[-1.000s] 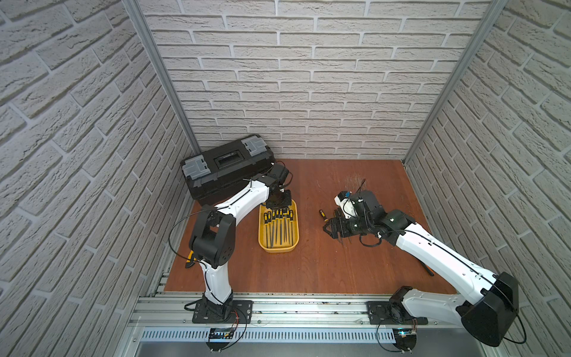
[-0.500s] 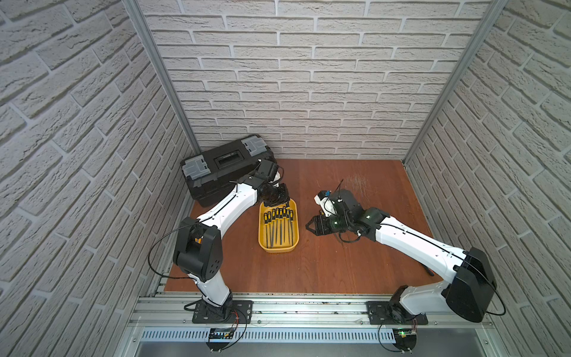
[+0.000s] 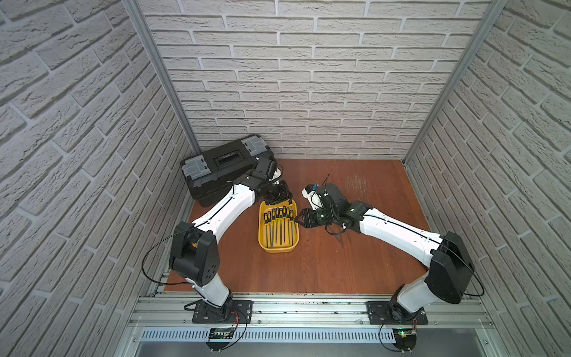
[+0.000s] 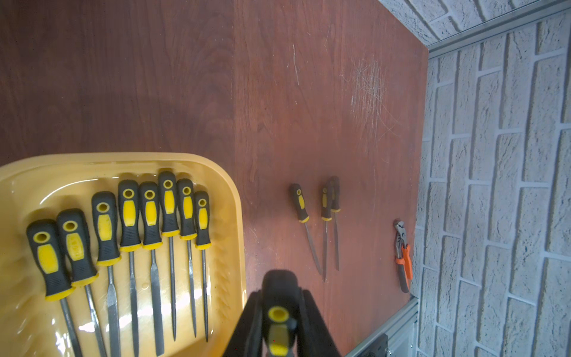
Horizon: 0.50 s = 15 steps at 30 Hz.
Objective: Take the file tool out of the storage box
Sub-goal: Place the file tool at the center of the board.
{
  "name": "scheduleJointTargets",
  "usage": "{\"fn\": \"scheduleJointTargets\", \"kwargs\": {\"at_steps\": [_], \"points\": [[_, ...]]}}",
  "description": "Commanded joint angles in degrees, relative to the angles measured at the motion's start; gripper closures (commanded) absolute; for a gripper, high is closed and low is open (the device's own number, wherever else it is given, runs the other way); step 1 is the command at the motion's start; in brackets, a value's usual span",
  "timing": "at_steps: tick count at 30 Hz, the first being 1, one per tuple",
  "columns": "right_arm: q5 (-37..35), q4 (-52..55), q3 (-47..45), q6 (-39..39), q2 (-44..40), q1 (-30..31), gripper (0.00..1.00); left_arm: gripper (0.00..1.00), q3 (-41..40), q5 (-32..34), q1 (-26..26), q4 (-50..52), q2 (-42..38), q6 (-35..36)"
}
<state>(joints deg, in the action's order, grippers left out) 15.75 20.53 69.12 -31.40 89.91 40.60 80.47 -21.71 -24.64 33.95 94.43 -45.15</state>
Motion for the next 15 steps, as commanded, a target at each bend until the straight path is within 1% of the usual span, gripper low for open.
{"fn": "scheduleJointTargets", "kwargs": {"at_steps": [1,9,15], "points": [[1.0,-2.6,2.0,-0.5,1.1,1.1,0.60,0.84,-0.6,-1.1,0.4,-2.3,-1.4,-0.5],[1.2,-2.9,2.9,-0.7,3.2,1.9,0.65,0.84,-0.6,-1.5,0.9,-2.3,-1.9,-0.6],[0.8,-2.6,3.1,-0.3,4.2,2.1,0.71,0.84,-0.4,-1.9,1.0,-2.5,-2.2,-0.8]]}}
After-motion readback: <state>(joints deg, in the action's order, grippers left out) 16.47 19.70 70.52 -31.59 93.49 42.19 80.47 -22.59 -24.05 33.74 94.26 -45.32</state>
